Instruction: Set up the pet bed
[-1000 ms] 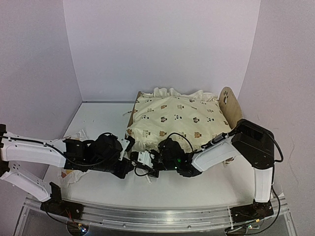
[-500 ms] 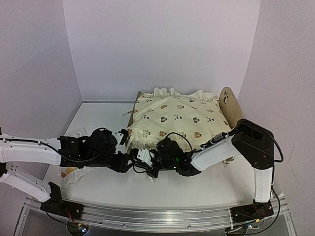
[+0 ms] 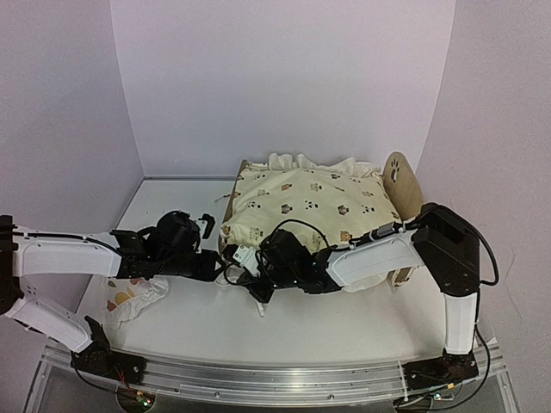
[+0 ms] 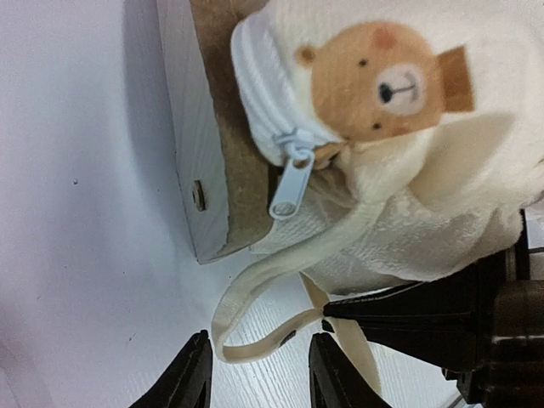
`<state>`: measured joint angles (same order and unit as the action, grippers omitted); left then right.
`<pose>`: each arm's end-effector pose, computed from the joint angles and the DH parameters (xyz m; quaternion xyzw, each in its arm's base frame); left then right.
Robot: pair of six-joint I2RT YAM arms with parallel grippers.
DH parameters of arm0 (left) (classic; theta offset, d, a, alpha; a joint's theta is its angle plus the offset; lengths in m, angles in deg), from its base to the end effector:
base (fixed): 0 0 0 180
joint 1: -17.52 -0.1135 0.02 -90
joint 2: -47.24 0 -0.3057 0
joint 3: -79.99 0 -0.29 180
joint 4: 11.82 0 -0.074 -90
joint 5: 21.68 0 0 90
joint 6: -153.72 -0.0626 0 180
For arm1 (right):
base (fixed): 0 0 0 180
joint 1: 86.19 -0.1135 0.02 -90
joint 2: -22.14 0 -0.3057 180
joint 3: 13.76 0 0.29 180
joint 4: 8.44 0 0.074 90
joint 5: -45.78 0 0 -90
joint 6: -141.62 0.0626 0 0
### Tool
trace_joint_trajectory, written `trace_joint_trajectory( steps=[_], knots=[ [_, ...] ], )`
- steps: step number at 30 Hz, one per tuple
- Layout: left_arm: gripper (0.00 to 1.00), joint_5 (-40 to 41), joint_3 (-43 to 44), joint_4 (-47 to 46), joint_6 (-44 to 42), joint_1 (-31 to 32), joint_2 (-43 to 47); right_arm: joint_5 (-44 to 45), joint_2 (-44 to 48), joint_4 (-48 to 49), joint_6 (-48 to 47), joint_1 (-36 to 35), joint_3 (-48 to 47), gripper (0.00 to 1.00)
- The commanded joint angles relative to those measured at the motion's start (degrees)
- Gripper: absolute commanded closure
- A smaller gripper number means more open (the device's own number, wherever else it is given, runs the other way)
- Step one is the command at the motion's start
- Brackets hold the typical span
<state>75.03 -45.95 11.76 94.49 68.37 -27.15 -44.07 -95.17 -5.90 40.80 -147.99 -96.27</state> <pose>0.2000 -0.2341 0.2127 0.1376 0.9085 -0.2146 0.3310 0.2430 0.4528 0.1467 -0.5180 0.7060 0.2068 0.4363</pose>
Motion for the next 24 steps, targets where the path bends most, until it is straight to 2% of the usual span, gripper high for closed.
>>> trace_joint_trajectory(
  steps=[1,9,13,18,22,24],
  knots=[
    [0.60,-4.24,-1.08,-5.78,-0.97,-0.86,-3.19,2.02,3.05,-4.63,2.68,-0.34,-2.36,1.00],
    [0.61,-3.25,-1.57,-8.93,-1.46,-1.18,-7.78,1.30,4.20,-6.18,3.50,-0.37,-2.24,1.00],
    [0.66,-4.10,-1.73,-11.38,-1.81,-1.32,-9.71,0.79,4.75,-6.29,3.77,-0.34,-1.89,1.00],
    [0.78,-3.01,-1.18,-13.19,-2.28,-1.43,-11.46,0.61,5.59,-6.43,3.86,-0.36,-1.36,1.00],
    [0.97,-3.18,-1.45,-13.78,-2.41,-1.43,-11.27,0.74,5.75,-7.01,4.20,-0.37,-1.54,1.00],
    [1.00,-3.37,-1.69,-13.84,-2.55,-1.46,-10.83,0.88,5.48,-7.89,4.69,-0.35,-2.03,1.00]
  ],
)
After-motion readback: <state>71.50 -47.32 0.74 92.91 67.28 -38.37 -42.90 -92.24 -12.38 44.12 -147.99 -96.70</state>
